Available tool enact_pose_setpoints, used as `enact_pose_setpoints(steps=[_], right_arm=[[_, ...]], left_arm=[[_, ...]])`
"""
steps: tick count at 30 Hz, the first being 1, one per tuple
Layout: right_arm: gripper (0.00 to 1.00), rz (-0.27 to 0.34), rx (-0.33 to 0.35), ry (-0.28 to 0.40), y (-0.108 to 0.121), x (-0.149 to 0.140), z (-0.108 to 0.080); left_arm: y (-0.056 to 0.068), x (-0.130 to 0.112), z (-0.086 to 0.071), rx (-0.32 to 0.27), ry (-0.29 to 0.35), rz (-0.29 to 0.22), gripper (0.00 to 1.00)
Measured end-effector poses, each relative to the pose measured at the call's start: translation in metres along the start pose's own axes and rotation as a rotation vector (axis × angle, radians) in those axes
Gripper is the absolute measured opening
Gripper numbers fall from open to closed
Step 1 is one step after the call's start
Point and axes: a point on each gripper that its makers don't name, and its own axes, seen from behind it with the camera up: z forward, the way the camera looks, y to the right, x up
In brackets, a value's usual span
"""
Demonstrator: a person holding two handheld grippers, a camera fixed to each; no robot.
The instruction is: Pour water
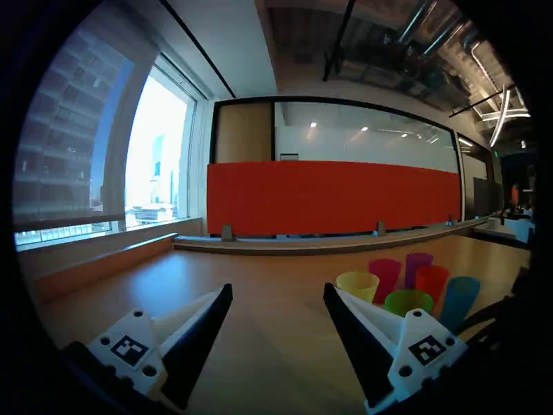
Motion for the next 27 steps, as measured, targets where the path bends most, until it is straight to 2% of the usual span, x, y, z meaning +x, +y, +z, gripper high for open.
enact_pose_setpoints(steps=[6, 18, 27], right_arm=[[1.00, 0.036, 0.022, 0.002, 0.002, -0.005, 0.000], [1.00, 0.108, 0.018, -0.014, 0.015, -0.019, 0.004], [0.99, 0.124, 0.018, -0.018, 0.020, -0.023, 0.004]], left_arm=[[0.000, 0.000, 0.000, 0.000, 0.000, 0.000, 0.98], [0.000, 0.000, 0.000, 0.000, 0.000, 0.000, 0.98], [-0.001, 0.000, 0.000, 0.000, 0.000, 0.000, 0.98]])
